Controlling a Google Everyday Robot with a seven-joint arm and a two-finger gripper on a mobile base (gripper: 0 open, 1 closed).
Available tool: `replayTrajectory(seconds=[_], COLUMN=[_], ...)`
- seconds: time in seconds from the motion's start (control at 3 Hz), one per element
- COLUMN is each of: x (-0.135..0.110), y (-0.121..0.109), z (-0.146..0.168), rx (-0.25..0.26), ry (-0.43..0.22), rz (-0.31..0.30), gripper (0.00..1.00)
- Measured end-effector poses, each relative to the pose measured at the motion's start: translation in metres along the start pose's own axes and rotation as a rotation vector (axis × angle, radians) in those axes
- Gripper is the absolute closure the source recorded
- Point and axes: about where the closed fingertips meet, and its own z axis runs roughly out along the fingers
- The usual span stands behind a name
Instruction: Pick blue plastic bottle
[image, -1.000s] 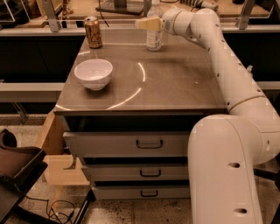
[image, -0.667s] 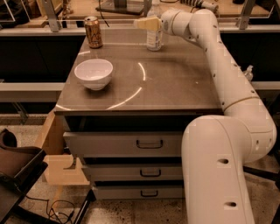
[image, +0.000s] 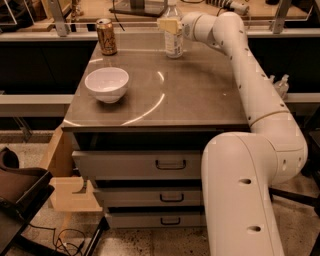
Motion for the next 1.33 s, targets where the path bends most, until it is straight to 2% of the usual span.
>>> replayTrajectory(seconds=[0.67, 1.0, 1.33], x=[0.0030, 0.0045, 0.0045], y=[0.0047, 0.0069, 0.0069], z=[0.0051, 0.0074, 0.0074], rx=[-0.008, -0.011, -0.011], ry=[0.003, 0.005, 0.005], rz=[0.002, 0.003, 0.003], gripper=[0.86, 1.00, 1.00])
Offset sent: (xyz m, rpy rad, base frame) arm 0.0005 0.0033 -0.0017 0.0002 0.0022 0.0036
